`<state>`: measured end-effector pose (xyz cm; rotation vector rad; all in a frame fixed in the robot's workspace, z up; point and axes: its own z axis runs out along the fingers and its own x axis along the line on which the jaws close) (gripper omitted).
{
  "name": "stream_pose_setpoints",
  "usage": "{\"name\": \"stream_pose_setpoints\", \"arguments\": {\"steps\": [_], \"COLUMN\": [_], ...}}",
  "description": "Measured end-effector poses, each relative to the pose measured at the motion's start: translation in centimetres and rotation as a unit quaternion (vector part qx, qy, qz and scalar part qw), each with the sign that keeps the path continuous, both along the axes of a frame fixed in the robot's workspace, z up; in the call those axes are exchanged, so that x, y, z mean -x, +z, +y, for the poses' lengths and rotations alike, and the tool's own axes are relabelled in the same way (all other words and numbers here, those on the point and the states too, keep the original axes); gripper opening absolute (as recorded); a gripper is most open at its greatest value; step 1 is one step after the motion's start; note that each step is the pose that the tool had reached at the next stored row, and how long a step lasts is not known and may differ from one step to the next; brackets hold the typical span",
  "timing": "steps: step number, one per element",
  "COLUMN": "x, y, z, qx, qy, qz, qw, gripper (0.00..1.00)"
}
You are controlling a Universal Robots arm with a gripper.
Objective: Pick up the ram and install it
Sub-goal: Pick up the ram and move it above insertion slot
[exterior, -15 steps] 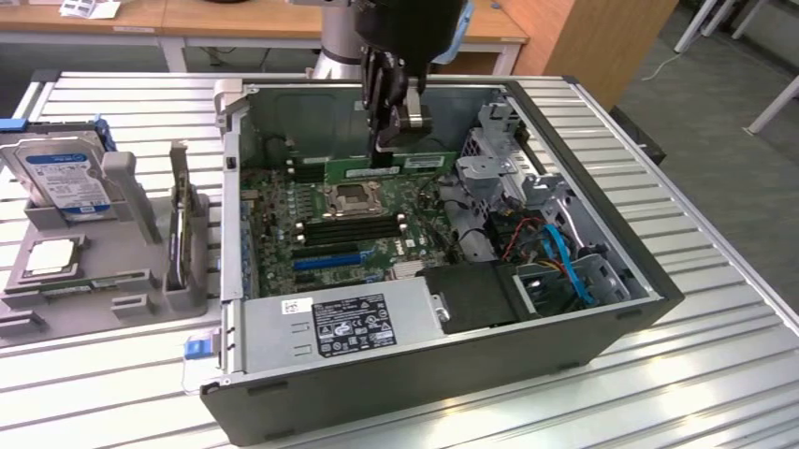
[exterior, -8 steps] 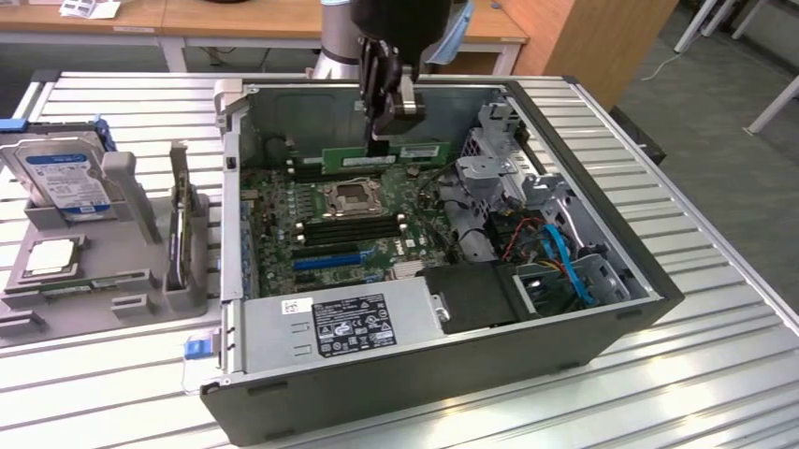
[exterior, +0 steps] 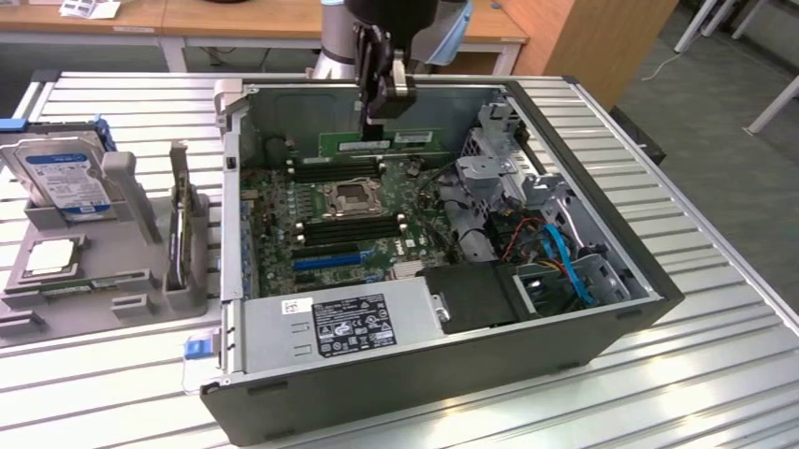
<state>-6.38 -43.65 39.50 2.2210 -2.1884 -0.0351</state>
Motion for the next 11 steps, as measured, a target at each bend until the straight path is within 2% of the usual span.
{"name": "stream_pose_setpoints", "arguments": {"steps": [4, 8, 11], "x": [0.0, 0.0, 0.0], "y": [-0.02, -0.02, -0.01], "z": [1.15, 1.33, 2.09], "qx": [-0.0001, -0.0001, 0.0], "qy": [0.0, 0.0, -0.001], "qz": [-0.0001, 0.0, 0.0], "qw": [1.0, 1.0, 1.0], "gripper": [0.12, 0.12, 0.12]}}
